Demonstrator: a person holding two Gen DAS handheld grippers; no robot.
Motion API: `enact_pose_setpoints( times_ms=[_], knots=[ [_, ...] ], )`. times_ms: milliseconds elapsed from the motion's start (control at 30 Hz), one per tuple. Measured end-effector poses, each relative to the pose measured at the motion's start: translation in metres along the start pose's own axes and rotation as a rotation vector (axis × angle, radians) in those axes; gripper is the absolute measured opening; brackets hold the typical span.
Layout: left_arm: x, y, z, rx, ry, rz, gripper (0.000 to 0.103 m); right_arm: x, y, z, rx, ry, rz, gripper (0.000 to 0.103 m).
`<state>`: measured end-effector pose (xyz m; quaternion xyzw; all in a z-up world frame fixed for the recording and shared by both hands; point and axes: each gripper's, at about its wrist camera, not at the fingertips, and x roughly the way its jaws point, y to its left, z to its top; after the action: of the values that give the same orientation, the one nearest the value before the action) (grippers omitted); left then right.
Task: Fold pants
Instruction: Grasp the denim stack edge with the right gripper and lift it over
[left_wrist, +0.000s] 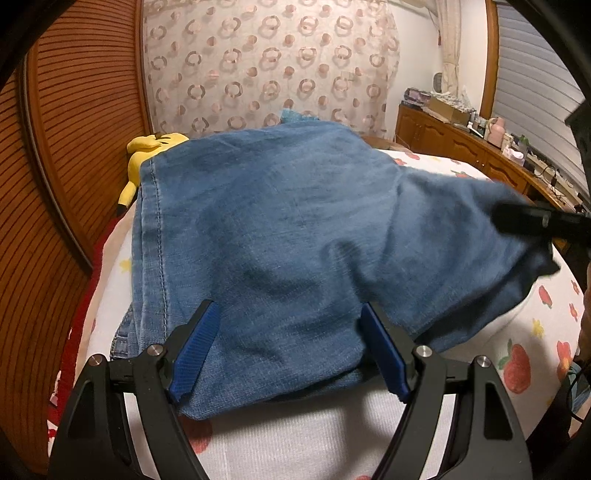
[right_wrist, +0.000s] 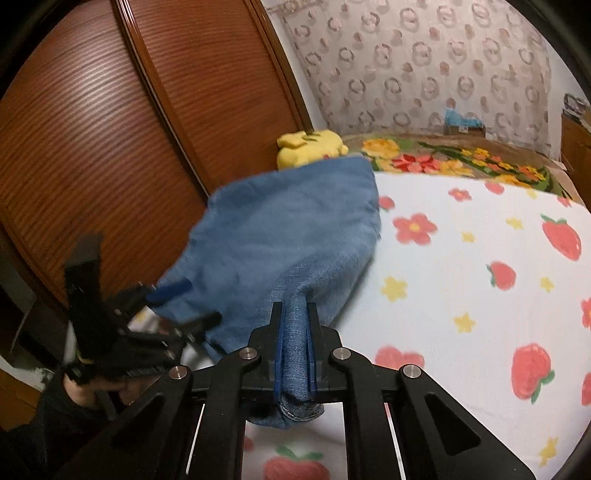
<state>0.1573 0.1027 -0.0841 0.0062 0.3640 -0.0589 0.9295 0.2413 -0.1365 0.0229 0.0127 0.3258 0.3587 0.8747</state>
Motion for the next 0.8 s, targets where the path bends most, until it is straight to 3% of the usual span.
enact_pose_setpoints(
  times_ms=[400,600,800],
  knots=[
    [-0.019,0.018,-0.001,-0.071,-0.03,-0.044,0.08,0.011,0.027,0.02,-0.061,-0.059,0.064,0.009],
    [-0.06,0.054,-0.002,-0.102,-0.082,0.004,0.08,0.017,0.04,0.03,-0.1,-0.077,0.091,0.009],
    [-0.067,0.093,-0.012,-0.159,-0.065,0.044,0.08,0.033,0.06,0.036,-0.151,-0.077,0.138,0.009]
  ],
)
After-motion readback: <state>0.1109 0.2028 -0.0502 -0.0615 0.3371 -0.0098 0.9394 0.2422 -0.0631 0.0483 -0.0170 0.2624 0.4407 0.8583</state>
